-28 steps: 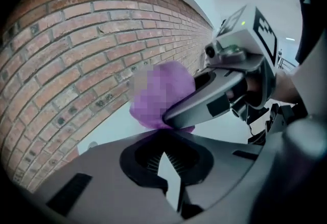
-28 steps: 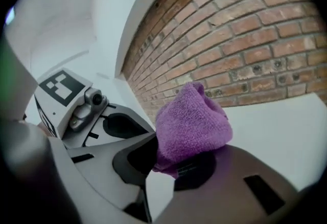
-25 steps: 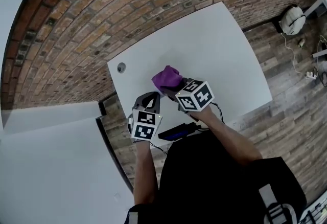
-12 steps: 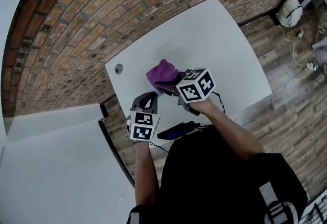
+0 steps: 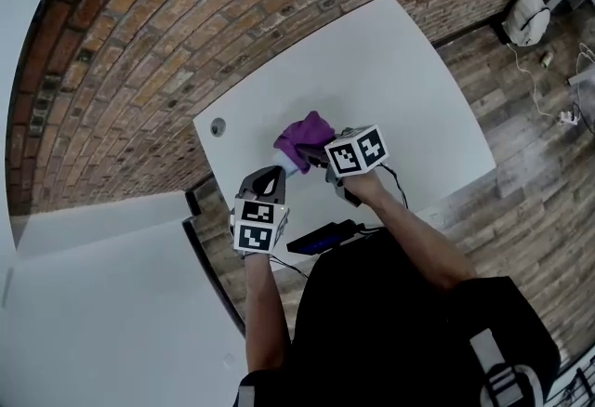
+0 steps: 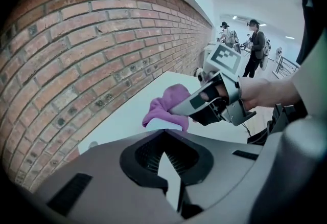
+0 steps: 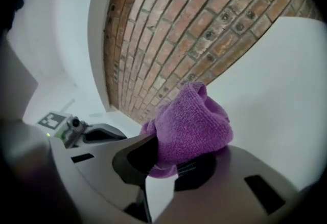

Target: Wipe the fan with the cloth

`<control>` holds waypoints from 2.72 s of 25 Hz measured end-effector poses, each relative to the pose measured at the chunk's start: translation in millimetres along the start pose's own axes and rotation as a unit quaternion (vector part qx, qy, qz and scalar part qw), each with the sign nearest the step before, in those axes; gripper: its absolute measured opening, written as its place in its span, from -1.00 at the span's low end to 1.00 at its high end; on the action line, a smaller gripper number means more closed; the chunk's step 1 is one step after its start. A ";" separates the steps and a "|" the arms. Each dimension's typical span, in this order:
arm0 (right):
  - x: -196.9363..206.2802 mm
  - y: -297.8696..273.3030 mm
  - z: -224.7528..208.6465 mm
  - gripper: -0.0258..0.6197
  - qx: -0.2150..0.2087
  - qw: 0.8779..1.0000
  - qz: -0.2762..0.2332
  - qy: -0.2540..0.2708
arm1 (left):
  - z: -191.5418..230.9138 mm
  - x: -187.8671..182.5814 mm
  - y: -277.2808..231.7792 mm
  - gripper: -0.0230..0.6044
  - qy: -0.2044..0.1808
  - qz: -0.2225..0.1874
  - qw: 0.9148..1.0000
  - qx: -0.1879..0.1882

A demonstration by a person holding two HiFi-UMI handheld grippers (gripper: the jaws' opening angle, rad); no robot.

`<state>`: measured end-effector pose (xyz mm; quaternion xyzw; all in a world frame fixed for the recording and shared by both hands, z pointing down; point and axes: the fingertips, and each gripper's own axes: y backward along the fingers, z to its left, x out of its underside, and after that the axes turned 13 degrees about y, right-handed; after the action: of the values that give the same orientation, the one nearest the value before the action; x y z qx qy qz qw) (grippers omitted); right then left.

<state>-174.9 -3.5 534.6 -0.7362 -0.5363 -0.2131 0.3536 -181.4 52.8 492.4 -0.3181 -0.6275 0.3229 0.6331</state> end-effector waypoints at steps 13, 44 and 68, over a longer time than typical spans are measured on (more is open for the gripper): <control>-22.4 13.9 31.2 -0.71 -0.002 0.999 -0.023 0.047 | 13.3 -4.5 -5.6 -0.92 -0.046 0.013 0.998 -0.027; 75.2 -8.1 -39.5 -0.71 0.003 0.987 0.042 -0.157 | 12.6 -3.5 -5.0 -0.93 -0.046 0.013 0.998 -0.042; 41.2 15.0 -71.9 -0.71 0.143 0.980 0.123 0.063 | 11.6 -9.3 -8.0 -0.93 -0.047 -0.008 0.998 -0.037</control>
<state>-142.3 -33.7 606.2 -0.7232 -0.4434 -0.1349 0.5119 -192.9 40.6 493.5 -0.3214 -0.6704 0.3088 0.5932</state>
